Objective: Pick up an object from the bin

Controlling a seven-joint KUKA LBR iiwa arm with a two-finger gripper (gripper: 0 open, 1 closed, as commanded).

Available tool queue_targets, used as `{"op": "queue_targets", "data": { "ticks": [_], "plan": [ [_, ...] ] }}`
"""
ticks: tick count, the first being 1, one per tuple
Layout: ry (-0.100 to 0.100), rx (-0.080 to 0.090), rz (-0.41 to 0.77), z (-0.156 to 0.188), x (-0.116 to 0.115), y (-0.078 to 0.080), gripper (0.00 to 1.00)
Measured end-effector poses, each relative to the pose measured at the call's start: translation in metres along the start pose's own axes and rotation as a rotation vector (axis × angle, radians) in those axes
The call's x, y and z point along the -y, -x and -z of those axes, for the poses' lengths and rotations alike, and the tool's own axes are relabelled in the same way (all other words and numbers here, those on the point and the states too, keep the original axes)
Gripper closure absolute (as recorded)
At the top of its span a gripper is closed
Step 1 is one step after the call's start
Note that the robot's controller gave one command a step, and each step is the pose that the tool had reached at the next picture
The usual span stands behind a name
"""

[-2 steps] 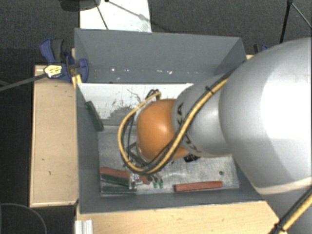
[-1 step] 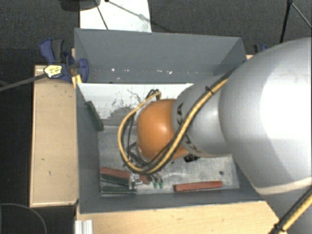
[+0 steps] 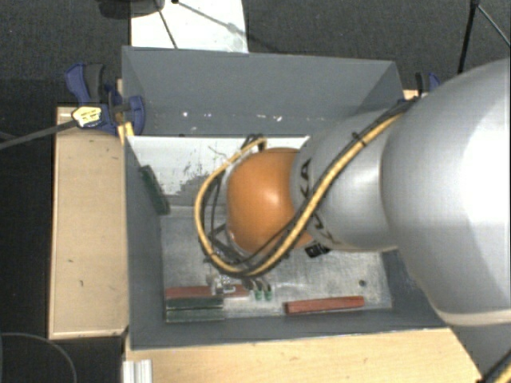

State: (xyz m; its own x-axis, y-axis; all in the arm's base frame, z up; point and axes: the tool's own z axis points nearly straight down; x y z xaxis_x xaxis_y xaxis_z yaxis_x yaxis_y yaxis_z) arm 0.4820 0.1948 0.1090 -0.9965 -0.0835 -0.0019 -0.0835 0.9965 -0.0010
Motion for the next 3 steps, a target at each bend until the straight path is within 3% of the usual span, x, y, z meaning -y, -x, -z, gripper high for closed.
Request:
{"op": "queue_targets", "data": {
  "ticks": [1, 2, 3],
  "plan": [
    [0.000, -0.004, 0.019, 0.066, 0.002, 0.005, 1.00],
    [0.002, 0.000, 0.028, 0.036, -0.002, 0.003, 0.00],
    [0.002, -0.002, 0.027, 0.030, -0.002, 0.002, 0.00]
  ]
}}
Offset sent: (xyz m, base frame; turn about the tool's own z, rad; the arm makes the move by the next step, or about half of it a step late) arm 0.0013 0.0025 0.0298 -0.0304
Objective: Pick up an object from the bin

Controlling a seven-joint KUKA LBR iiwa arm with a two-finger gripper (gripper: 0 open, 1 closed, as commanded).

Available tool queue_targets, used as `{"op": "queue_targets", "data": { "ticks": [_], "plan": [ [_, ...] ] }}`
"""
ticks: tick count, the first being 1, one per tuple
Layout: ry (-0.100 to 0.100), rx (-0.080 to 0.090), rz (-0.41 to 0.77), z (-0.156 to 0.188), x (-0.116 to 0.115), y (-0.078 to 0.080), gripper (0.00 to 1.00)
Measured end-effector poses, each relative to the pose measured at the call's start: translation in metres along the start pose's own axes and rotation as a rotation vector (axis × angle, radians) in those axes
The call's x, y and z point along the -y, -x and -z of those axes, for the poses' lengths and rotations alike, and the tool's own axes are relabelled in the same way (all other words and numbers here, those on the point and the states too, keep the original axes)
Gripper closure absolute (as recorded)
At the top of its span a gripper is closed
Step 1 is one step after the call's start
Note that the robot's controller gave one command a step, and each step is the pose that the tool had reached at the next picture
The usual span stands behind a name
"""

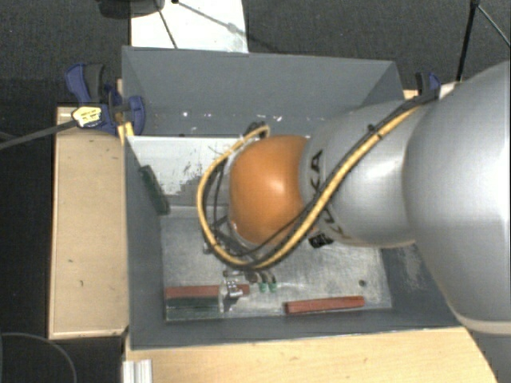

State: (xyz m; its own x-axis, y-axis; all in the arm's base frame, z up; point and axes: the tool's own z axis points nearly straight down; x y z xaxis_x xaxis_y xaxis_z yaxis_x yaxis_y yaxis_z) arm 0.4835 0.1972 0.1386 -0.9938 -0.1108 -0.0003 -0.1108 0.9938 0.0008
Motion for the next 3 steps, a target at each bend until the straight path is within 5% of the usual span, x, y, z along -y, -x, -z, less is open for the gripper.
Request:
{"op": "queue_targets", "data": {
  "ticks": [1, 2, 3],
  "plan": [
    [0.003, 0.016, -0.038, -0.063, -0.009, 0.010, 1.00],
    [0.003, 0.016, -0.039, -0.063, -0.009, 0.010, 1.00],
    [0.000, 0.003, 0.063, 0.075, -0.005, 0.027, 1.00]
  ]
}}
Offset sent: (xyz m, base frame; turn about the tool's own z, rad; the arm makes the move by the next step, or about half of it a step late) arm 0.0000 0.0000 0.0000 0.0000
